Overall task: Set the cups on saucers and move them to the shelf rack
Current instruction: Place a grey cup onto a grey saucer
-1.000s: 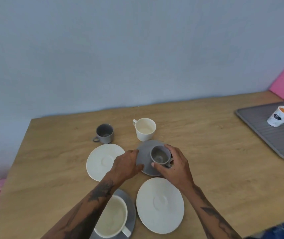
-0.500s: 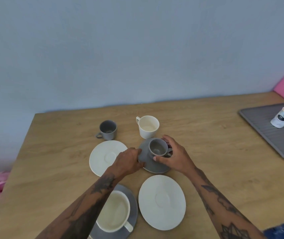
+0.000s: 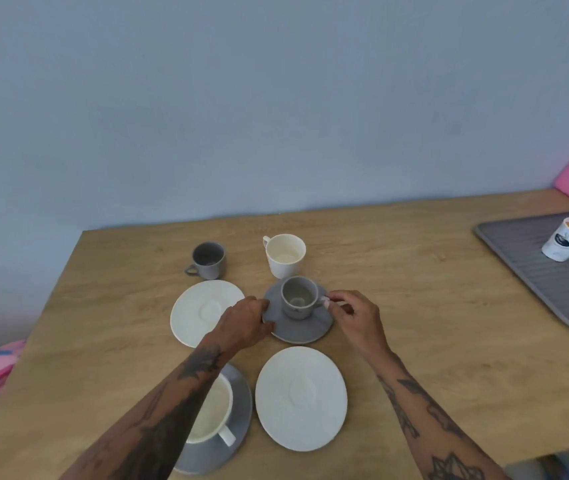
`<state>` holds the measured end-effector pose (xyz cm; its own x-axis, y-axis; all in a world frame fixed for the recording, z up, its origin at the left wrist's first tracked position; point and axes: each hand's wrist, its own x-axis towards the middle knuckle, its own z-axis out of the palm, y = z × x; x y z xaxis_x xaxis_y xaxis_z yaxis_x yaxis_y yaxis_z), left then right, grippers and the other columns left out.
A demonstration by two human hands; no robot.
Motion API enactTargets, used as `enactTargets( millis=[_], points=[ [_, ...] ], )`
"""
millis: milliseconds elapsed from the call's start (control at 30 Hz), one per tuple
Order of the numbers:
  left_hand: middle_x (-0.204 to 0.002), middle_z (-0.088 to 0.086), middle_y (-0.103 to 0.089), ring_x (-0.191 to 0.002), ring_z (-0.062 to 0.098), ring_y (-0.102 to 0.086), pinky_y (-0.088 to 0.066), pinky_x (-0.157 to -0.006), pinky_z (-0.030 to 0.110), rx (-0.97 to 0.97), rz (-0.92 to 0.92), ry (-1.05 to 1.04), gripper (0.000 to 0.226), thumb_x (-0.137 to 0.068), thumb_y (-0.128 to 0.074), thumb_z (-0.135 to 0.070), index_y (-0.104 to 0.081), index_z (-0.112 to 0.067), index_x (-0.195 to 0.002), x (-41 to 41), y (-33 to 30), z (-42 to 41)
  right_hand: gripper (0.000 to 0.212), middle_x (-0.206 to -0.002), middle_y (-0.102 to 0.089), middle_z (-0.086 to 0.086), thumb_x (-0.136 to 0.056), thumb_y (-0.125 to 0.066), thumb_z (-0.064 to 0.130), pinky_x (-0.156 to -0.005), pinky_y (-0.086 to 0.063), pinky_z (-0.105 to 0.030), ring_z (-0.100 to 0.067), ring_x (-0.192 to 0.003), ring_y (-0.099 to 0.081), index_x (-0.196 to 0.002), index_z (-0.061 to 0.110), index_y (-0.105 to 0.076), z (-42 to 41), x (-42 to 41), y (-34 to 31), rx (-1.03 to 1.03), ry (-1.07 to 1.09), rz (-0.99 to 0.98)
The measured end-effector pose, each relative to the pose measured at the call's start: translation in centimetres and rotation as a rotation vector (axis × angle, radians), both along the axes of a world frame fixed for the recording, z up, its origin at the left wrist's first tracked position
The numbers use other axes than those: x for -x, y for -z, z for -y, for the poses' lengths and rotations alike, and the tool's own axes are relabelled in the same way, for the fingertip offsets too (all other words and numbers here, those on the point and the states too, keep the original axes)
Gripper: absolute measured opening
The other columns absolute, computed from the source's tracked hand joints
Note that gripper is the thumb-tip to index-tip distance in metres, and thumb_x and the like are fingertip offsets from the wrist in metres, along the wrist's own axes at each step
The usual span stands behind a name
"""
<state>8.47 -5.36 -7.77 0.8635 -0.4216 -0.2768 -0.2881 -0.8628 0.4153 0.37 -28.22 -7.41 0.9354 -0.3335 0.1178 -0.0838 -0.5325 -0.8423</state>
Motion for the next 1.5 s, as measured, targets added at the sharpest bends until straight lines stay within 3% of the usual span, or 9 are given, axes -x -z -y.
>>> enactTargets(
  millis=[367, 667, 867, 1067, 1267, 1433, 1500],
  points=[
    [-0.129, 0.007, -0.065, -0.109, 0.022, -0.065, -0.052, -0.093, 0.03, 0.036, 0.033, -0.084, 0.05, -0.092, -0.066, -0.03, -0.055, -0.016, -0.139, 1.7, -2.2, -0.3, 0.017, -0.102, -0.075, -0.003, -0.092, -0.07, 0.02, -0.069, -0.048, -0.015, -0.015, -0.088, -0.067, -0.105, 0.013, -0.077, 1.3, -1.1, -0.3, 0.056, -0.105, -0.045],
    [-0.117, 0.006, -0.07, -0.1, 0.02, -0.064, -0.047, -0.084, 0.025, 0.009, 0.131, -0.147, 0.044, -0.091, -0.067, -0.027, -0.062, -0.012, -0.132, 3.9, -3.2, -3.0, 0.023, -0.108, -0.074, -0.005, -0.094, -0.067, 0.023, -0.084, -0.059, -0.04, -0.023, -0.09, -0.071, -0.113, 0.012, -0.074, 1.7, -1.4, -0.2, 0.021, -0.137, -0.075],
    [-0.118, 0.005, -0.07, -0.087, 0.011, -0.059, -0.05, -0.077, 0.021, 0.055, 0.126, -0.186, 0.047, -0.09, -0.068, -0.033, -0.061, -0.015, -0.132, 4.6, -3.4, -1.8, 0.024, -0.109, -0.073, -0.003, -0.094, -0.066, 0.024, -0.081, -0.058, -0.036, -0.023, -0.092, -0.071, -0.116, 0.015, -0.072, 1.6, -0.7, -0.6, -0.002, -0.171, -0.094],
    [-0.126, 0.001, -0.065, -0.096, 0.014, -0.065, -0.055, -0.079, 0.025, 0.202, 0.133, -0.201, 0.056, -0.088, -0.066, -0.044, -0.05, -0.031, -0.141, 4.7, -4.5, 1.7, 0.035, -0.115, -0.069, -0.003, -0.093, -0.069, 0.03, -0.069, -0.044, -0.01, -0.011, -0.096, -0.062, -0.126, 0.018, -0.069, 1.4, -0.5, -1.5, 0.046, -0.208, -0.07],
    [-0.133, 0.005, -0.061, -0.101, 0.015, -0.062, -0.051, -0.079, 0.023, 0.234, 0.115, -0.134, 0.054, -0.089, -0.066, -0.043, -0.051, -0.03, -0.139, 5.6, -4.5, 3.1, 0.037, -0.124, -0.065, -0.009, -0.094, -0.067, 0.028, -0.071, -0.045, -0.016, -0.014, -0.093, -0.062, -0.13, 0.019, -0.066, 0.6, -0.4, -2.4, 0.143, -0.254, -0.108],
    [-0.124, 0.003, -0.065, -0.088, 0.01, -0.061, -0.05, -0.074, 0.02, 0.256, 0.175, -0.129, 0.053, -0.09, -0.066, -0.039, -0.052, -0.027, -0.14, 6.0, -5.5, -0.8, 0.046, -0.138, -0.055, -0.008, -0.094, -0.066, 0.034, -0.096, -0.047, -0.034, -0.026, -0.126, -0.053, -0.137, 0.02, -0.058, 0.1, 1.0, -3.4, 0.246, -0.223, -0.137],
    [-0.116, 0.005, -0.069, -0.085, 0.012, -0.061, -0.049, -0.075, 0.022, 0.266, 0.219, -0.117, 0.044, -0.09, -0.067, -0.035, -0.061, -0.02, -0.132, 6.4, -6.1, -3.7, 0.044, -0.136, -0.056, -0.007, -0.093, -0.066, 0.034, -0.094, -0.044, -0.032, -0.026, -0.128, -0.049, -0.134, 0.02, -0.059, -0.8, 1.9, -4.0, 0.308, -0.213, -0.085]
  ],
)
